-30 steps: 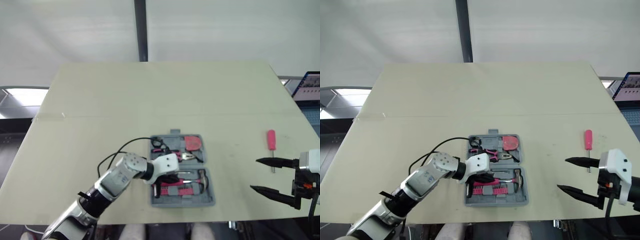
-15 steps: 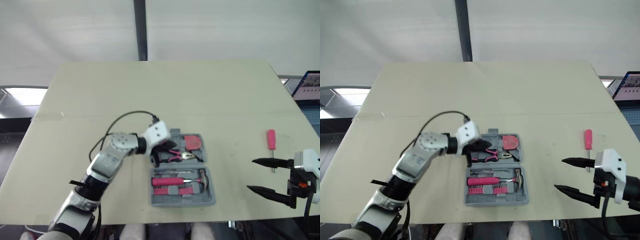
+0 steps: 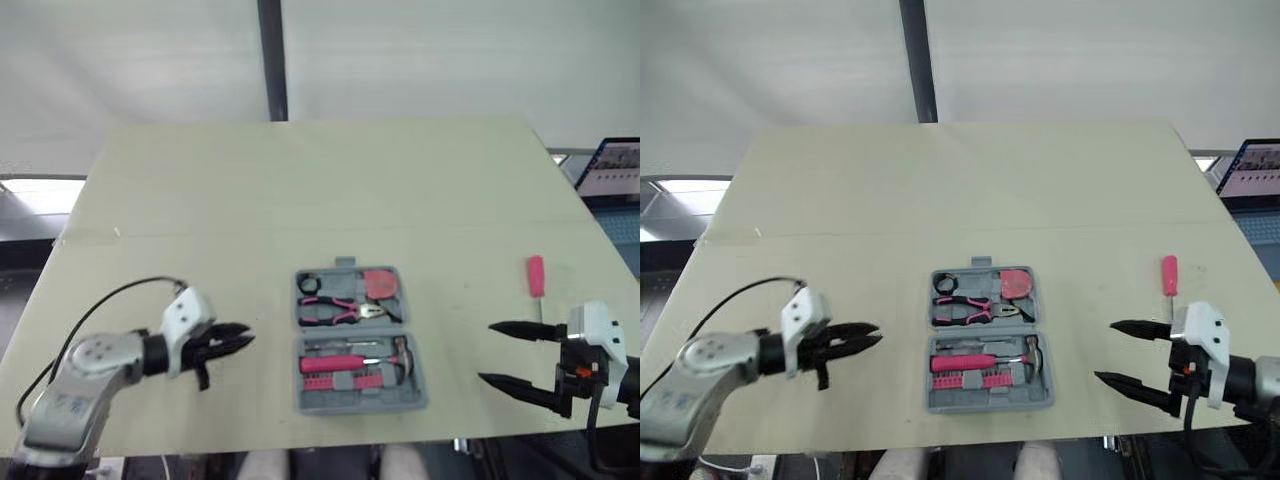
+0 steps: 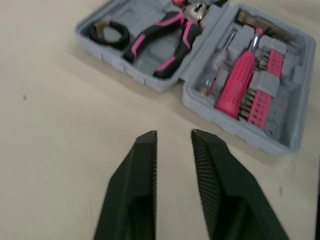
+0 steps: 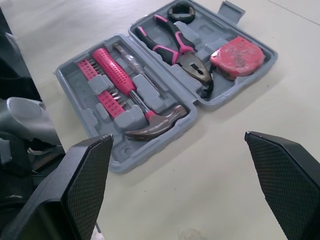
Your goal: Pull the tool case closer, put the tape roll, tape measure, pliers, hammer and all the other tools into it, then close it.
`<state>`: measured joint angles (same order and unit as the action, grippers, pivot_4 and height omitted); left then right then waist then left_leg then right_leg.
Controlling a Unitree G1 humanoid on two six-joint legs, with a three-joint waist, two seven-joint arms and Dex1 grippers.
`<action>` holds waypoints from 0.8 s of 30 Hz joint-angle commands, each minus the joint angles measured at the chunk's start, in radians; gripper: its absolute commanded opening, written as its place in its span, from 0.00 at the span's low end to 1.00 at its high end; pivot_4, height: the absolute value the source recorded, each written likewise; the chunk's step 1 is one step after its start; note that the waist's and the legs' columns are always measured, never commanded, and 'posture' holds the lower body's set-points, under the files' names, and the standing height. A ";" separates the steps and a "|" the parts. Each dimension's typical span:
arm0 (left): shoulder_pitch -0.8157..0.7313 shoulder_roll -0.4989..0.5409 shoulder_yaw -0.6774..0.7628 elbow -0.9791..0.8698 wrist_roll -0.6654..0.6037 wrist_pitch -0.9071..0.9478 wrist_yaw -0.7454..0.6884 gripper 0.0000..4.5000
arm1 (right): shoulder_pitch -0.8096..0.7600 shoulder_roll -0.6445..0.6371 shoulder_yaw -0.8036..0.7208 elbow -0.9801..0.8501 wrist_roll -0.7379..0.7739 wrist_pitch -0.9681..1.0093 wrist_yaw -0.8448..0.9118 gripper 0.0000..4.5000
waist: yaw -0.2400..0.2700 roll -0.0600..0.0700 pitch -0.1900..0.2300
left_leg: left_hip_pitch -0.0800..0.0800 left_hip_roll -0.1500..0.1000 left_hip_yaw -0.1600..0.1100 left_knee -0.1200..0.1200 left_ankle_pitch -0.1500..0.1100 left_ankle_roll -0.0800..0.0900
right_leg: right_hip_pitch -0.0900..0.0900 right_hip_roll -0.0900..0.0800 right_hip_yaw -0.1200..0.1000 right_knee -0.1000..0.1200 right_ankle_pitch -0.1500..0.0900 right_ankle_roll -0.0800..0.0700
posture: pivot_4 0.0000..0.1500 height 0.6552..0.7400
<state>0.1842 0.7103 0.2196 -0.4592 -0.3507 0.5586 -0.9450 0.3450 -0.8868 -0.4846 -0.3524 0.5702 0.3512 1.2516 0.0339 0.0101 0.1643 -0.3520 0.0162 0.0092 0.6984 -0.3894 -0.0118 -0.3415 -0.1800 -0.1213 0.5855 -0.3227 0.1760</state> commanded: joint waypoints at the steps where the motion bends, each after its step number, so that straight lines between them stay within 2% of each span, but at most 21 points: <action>1: 0.151 -0.007 0.081 -0.065 -0.018 -0.102 -0.022 0.61 | 0.015 0.013 -0.013 -0.016 0.008 -0.012 -0.009 1.00 | 0.001 0.000 0.000 | 0.000 0.000 0.000 0.000 0.000 0.000 | 0.000 0.000 0.000 0.000 0.000 0.000 | 1.00 1.00; 4: 0.310 -0.066 0.118 -0.062 0.020 -0.242 -0.001 0.98 | 0.041 0.023 -0.016 -0.015 0.008 -0.010 -0.011 1.00 | -0.002 0.000 0.000 | 0.000 0.000 0.001 -0.001 0.000 0.000 | 0.000 0.000 0.000 -0.001 0.000 0.000 | 1.00 1.00; 13: 0.517 -0.147 0.196 0.001 0.047 -0.463 0.019 0.99 | 0.102 0.047 -0.015 0.004 -0.013 -0.030 -0.014 1.00 | -0.005 0.000 0.000 | 0.001 0.000 0.001 -0.002 -0.001 0.000 | 0.000 0.000 0.001 -0.002 0.000 0.000 | 1.00 1.00; 20: 0.492 -0.148 0.197 0.036 0.021 -0.527 0.020 0.99 | 0.091 0.043 -0.001 0.009 -0.015 -0.031 -0.024 1.00 | -0.006 0.000 0.000 | 0.001 0.000 0.002 -0.002 -0.001 0.000 | 0.000 0.000 0.001 -0.002 0.000 0.000 | 1.00 1.00; 24: 0.445 -0.130 0.165 -0.024 -0.096 -0.455 -0.021 0.99 | 0.063 0.062 0.014 0.008 -0.032 -0.021 -0.086 1.00 | -0.007 0.000 0.000 | 0.001 0.000 0.002 -0.003 -0.001 0.000 | 0.000 0.000 0.001 -0.002 0.000 0.000 | 1.00 1.00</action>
<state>0.6386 0.5684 0.3960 -0.4273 -0.3867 0.0793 -0.9460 0.4186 -0.8385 -0.4743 -0.3390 0.5463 0.3312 1.2036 0.0266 0.0106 0.1646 -0.3510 0.0167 0.0108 0.6959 -0.3904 -0.0115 -0.3420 -0.1798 -0.1206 0.5838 -0.3229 0.1756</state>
